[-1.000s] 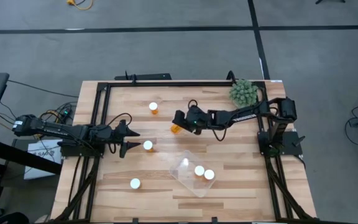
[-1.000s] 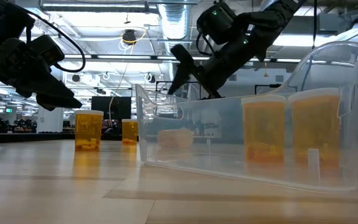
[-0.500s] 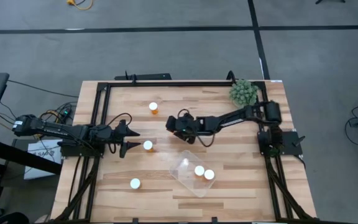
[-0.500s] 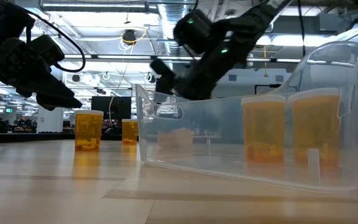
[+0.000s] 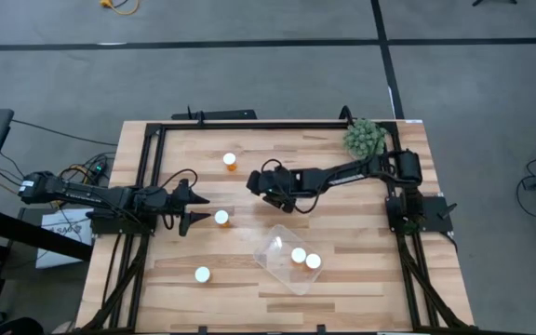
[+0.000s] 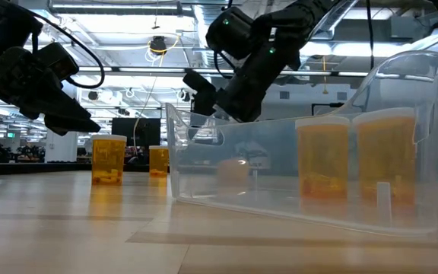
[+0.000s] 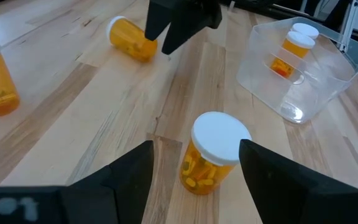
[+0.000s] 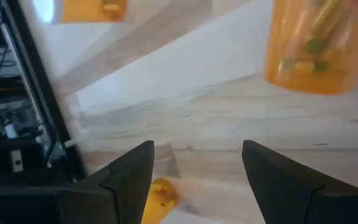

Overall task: Pick and place pill bottles into a basket
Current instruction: Put the orange pill bottle into the transparent container

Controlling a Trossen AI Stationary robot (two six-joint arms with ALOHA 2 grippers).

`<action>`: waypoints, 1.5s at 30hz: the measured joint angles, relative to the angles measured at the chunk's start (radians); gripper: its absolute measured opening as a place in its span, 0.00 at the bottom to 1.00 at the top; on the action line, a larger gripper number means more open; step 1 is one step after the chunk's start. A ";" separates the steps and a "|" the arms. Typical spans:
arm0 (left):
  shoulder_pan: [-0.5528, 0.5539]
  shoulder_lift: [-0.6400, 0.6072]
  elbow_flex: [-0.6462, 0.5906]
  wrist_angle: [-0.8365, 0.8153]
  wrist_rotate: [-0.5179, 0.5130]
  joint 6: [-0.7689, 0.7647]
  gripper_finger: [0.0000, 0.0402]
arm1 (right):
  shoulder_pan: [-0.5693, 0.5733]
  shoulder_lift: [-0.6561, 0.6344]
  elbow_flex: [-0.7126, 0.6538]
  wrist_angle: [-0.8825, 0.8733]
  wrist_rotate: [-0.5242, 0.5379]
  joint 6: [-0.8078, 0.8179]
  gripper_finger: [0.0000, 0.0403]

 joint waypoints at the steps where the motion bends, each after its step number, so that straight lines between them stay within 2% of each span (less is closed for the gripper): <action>1: 0.000 0.000 0.000 0.000 0.000 0.000 0.56 | -0.004 0.000 0.000 -0.010 -0.001 0.002 0.59; 8: 0.000 0.000 0.000 0.000 0.000 0.000 0.56 | -0.017 0.000 -0.001 -0.043 -0.078 -0.024 0.59; 19: 0.000 0.000 0.000 -0.001 0.001 0.000 0.56 | -0.040 -0.060 -0.002 -0.297 -0.107 -0.074 0.59; 28: 0.000 0.000 0.000 -0.001 0.001 0.000 0.56 | -0.072 -0.056 -0.002 -0.262 -0.105 -0.089 0.59; 33: 0.000 0.000 0.000 -0.001 0.001 0.000 0.56 | -0.099 -0.052 -0.001 -0.187 -0.103 -0.128 0.59; 45: 0.000 0.000 0.000 -0.001 0.001 0.000 0.56 | -0.155 -0.050 -0.002 -0.181 -0.114 -0.184 0.59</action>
